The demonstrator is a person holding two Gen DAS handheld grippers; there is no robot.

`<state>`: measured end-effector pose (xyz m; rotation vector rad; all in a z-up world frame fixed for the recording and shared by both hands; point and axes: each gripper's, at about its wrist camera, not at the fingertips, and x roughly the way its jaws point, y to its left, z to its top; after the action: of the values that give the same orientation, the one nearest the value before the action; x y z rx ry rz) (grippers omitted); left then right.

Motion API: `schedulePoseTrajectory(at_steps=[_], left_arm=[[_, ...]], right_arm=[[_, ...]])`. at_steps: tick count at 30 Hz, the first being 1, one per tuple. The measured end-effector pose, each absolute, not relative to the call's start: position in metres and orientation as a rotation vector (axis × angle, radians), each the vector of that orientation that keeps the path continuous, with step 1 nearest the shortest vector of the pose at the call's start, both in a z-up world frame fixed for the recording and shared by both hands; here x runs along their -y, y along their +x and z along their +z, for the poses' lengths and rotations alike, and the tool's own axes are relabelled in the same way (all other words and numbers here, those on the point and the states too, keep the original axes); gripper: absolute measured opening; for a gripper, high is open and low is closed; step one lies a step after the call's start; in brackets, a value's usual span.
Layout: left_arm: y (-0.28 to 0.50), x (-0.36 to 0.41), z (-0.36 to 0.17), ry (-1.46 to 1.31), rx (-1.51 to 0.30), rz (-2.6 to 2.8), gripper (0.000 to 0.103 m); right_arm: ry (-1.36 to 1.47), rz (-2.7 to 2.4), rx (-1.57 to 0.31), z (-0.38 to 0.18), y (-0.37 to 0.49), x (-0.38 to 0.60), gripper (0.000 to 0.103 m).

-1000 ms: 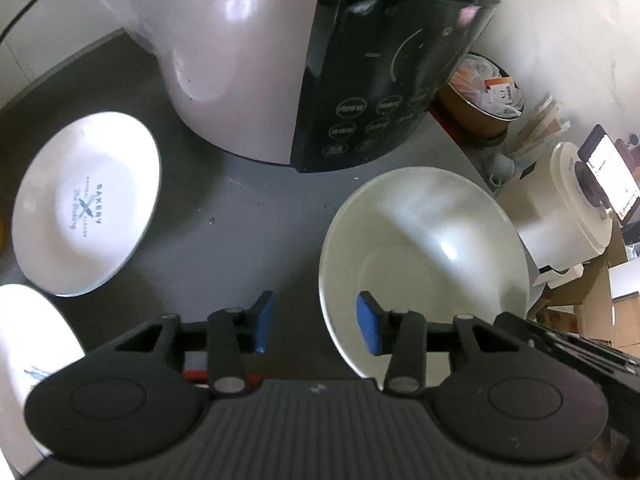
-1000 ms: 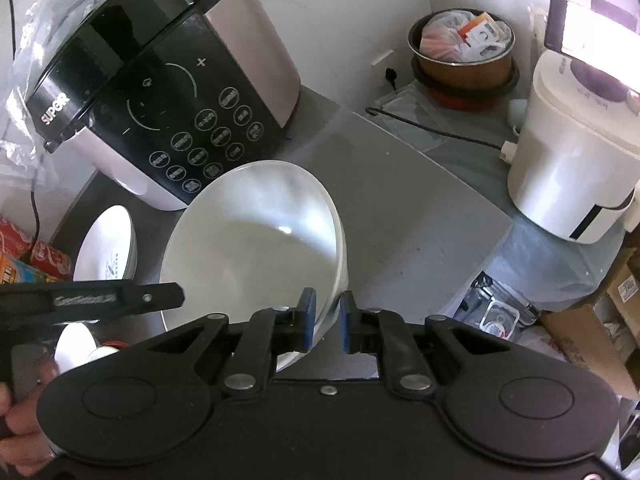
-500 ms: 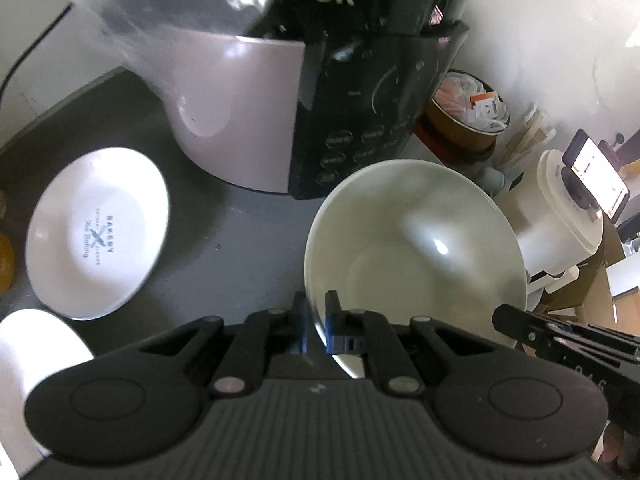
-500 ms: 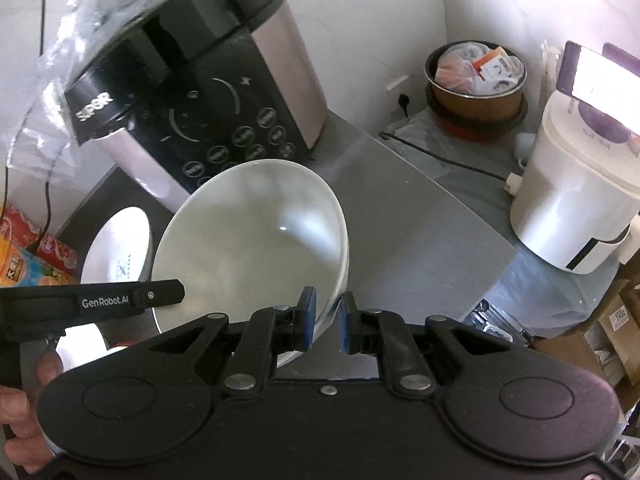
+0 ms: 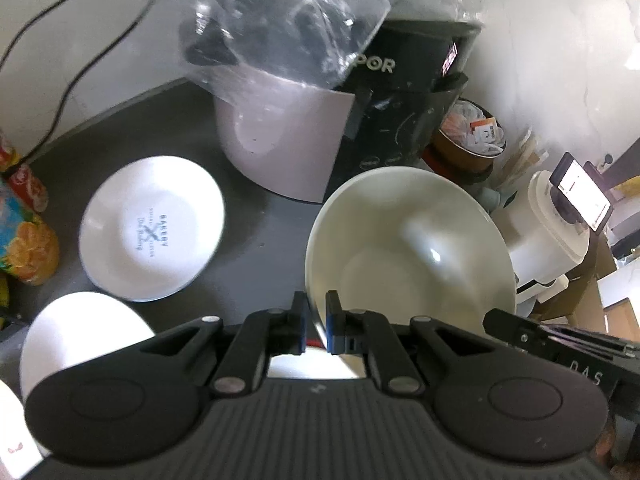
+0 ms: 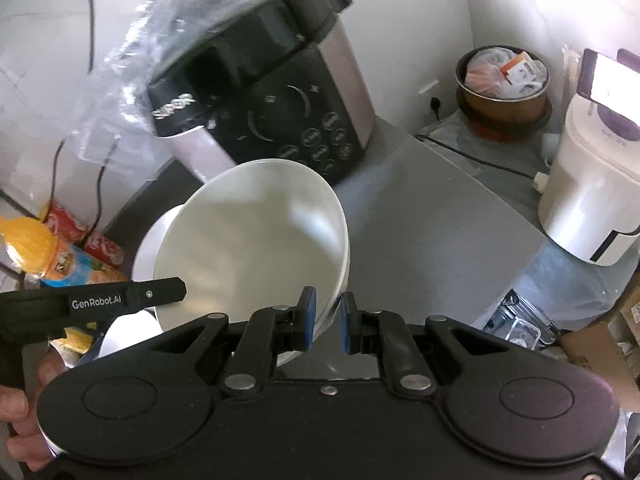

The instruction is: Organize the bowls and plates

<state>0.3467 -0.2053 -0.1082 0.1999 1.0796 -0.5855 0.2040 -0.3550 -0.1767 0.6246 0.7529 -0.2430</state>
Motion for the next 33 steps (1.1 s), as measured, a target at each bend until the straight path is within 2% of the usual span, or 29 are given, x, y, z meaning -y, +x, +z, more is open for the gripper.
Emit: schedulePoseTrajectory(at_steps=[15,33], left_arm=[[0.337,0.162,-0.092,0.145,-1.059,-0.573,0.008],[0.323,0.109,-0.101,0.146,-1.142,-0.551,0.009]], right_arm=[[0.558,-0.212,-0.721,-0.148,0.195,0.32,0.013],[0.545,-0.124,-0.811,-0.152,0.192,0.279,0.015]])
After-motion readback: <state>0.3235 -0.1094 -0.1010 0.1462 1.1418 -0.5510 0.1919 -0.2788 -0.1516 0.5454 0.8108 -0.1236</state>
